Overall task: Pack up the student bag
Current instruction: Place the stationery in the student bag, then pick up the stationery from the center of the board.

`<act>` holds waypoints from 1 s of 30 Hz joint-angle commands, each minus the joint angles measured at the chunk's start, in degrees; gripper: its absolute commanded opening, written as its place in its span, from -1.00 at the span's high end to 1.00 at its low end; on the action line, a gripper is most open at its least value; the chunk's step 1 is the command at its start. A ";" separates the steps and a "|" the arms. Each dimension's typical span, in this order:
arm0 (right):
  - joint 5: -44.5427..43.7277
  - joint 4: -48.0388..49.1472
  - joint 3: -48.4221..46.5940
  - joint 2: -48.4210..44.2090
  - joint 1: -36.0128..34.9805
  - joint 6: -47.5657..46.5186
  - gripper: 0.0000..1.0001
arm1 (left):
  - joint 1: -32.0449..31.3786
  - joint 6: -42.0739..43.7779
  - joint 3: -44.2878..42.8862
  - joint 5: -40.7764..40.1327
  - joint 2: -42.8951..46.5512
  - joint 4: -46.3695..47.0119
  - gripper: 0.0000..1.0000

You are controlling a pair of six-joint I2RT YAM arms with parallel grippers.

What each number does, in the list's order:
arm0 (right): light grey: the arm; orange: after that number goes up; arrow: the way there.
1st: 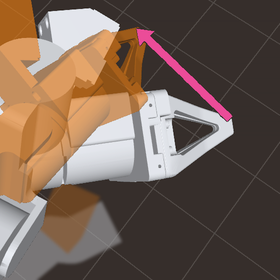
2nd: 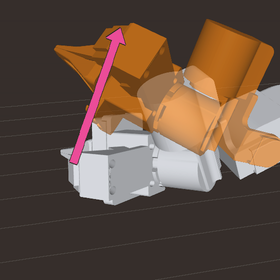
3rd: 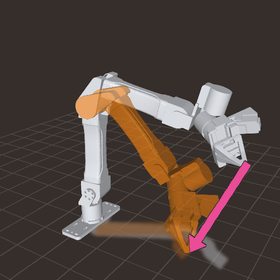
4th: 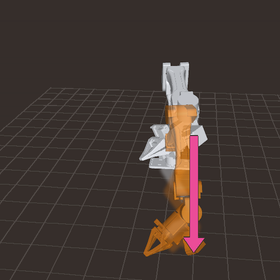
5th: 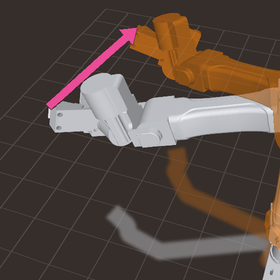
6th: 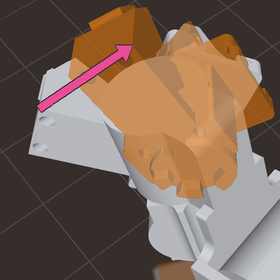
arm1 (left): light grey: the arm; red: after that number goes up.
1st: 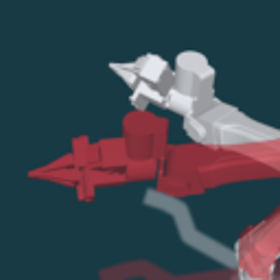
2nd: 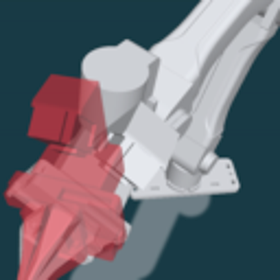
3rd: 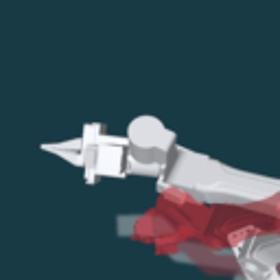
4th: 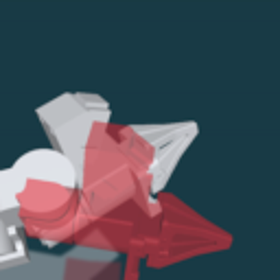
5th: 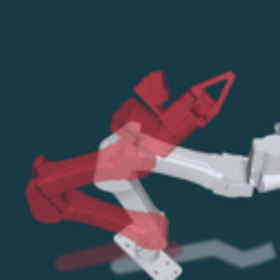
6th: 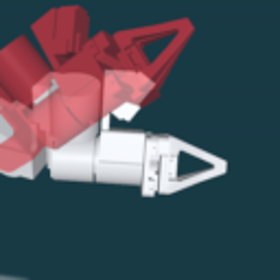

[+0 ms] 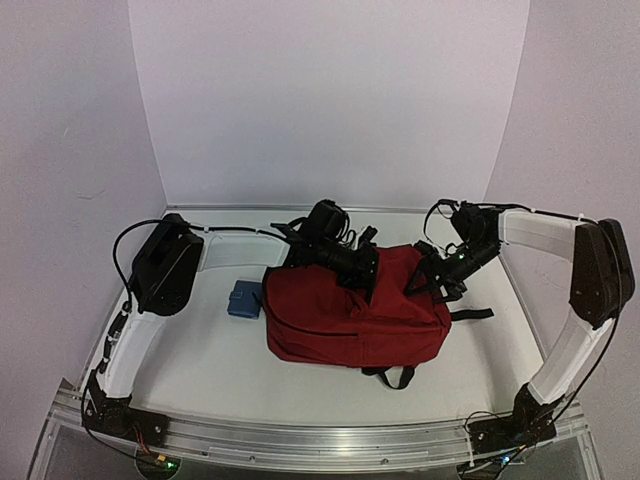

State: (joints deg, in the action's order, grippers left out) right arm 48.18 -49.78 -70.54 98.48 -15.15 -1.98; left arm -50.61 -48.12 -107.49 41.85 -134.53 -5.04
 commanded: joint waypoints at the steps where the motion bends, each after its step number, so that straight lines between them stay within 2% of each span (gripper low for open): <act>1: 4.52 -0.67 -1.26 0.82 -0.75 -0.69 -0.70 | -0.55 -0.15 -0.91 -2.75 -0.22 2.88 0.56; 7: 3.04 -0.81 -2.29 -0.08 -0.71 -0.44 -0.73 | -0.29 1.37 6.52 -7.41 7.44 0.04 0.46; 16: -2.04 -0.90 -5.22 -2.84 -0.71 -1.36 -0.71 | -0.06 4.79 14.92 -15.84 20.93 -9.34 0.19; 20: -4.37 -0.93 -7.88 -3.65 -0.68 -1.36 -0.71 | 1.12 5.10 17.74 -21.11 27.50 -15.38 -0.08; 23: -5.32 -0.94 -9.61 -3.85 -0.75 -1.15 -0.71 | 3.74 3.74 22.14 -25.67 33.42 -19.14 -0.36; 27: -7.26 -1.25 -13.07 -3.26 -0.75 -2.39 -0.71 | 11.10 -0.79 31.47 -27.26 41.66 -22.67 -0.57; 30: -8.00 -1.85 -15.82 -3.09 -0.75 -3.84 -0.74 | 15.60 -0.98 36.09 -28.75 45.50 -26.59 -0.72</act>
State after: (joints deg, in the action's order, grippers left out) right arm 42.47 -51.11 -81.77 97.03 -15.57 -3.13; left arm -40.50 -47.33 -76.68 17.86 -94.22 -23.76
